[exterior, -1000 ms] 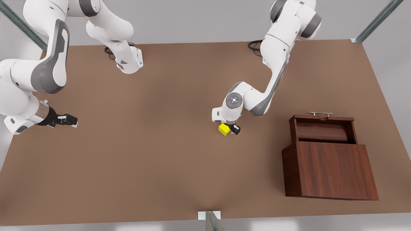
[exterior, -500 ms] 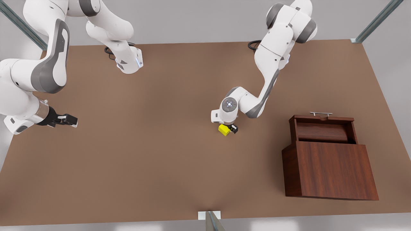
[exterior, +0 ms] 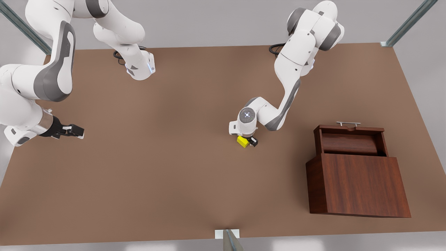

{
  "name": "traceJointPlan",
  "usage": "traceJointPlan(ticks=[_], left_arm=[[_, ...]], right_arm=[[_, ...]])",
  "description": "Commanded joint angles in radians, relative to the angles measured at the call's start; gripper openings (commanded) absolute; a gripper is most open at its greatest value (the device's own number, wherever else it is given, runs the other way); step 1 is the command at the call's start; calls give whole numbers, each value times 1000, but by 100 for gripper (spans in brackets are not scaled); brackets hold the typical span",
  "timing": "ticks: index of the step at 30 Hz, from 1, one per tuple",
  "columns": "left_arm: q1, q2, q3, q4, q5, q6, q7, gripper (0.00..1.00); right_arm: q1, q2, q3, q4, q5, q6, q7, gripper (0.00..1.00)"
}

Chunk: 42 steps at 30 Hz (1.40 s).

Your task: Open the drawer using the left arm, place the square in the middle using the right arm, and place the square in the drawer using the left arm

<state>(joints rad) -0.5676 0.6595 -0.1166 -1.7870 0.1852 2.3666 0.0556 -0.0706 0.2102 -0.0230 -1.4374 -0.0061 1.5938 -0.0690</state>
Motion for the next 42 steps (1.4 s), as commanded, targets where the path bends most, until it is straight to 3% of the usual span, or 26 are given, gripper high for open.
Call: traceJointPlan(ticks=[1, 13, 16, 19, 25, 32, 36, 42], left_arm=[[0, 2, 0, 0, 3, 0, 0, 76], [2, -15, 2, 6, 3, -12, -2, 71], [5, -73, 5, 17, -1, -67, 0, 71], [20, -213, 46, 29, -16, -193, 41, 72], [18, -414, 256, 18, -115, -445, 458, 73], [20, -409, 561, 5, -144, -437, 981, 73], [21, -391, 641, 4, -145, -432, 1149, 74], [117, -354, 647, 3, -150, -412, 1342, 75]], right_arm=[[0, 0, 0, 0, 0, 0, 0, 100], [0, 0, 0, 0, 0, 2, 0, 100], [0, 1, 0, 0, 0, 6, 2, 100], [0, 1, 0, 0, 0, 8, 2, 100], [0, 0, 0, 0, 2, 6, 3, 100], [0, -9, 0, 18, 12, -2, 3, 100], [0, -6, 0, 17, 14, -2, 3, 100], [3, 8, 2, 17, 14, 28, 3, 100]])
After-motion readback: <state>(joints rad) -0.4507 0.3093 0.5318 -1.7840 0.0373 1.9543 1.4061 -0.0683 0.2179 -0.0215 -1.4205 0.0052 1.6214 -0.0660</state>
